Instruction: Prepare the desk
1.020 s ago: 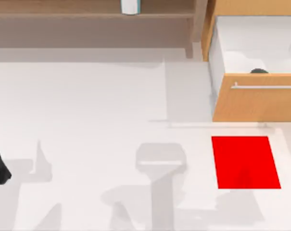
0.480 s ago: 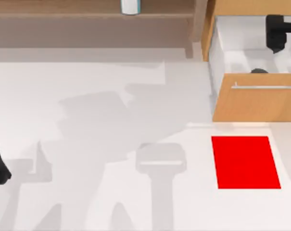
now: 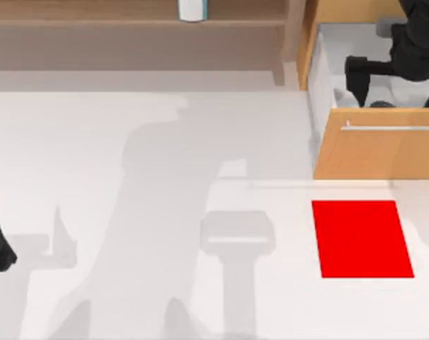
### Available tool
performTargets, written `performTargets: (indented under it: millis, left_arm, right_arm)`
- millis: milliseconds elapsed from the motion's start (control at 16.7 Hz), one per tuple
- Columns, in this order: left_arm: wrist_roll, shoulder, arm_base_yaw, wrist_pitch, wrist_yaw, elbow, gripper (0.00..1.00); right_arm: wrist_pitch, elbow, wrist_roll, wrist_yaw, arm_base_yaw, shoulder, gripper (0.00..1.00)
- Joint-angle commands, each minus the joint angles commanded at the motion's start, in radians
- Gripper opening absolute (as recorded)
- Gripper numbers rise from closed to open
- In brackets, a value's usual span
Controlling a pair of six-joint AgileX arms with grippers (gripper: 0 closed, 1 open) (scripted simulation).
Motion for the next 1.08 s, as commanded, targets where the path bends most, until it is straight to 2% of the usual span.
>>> performTargets:
  millis: [540,1080]
  left_arm:
    - [0.000,0.000,0.000,0.000,0.000,0.000,1.00]
    - [0.000,0.000,0.000,0.000,0.000,0.000,1.00]
  right_arm:
    - [-0.018,0.028,0.006,-0.003,-0.003,0.022,1.00]
    - [-0.262,0.002,0.084,0.000,0.078,-0.253,1.00]
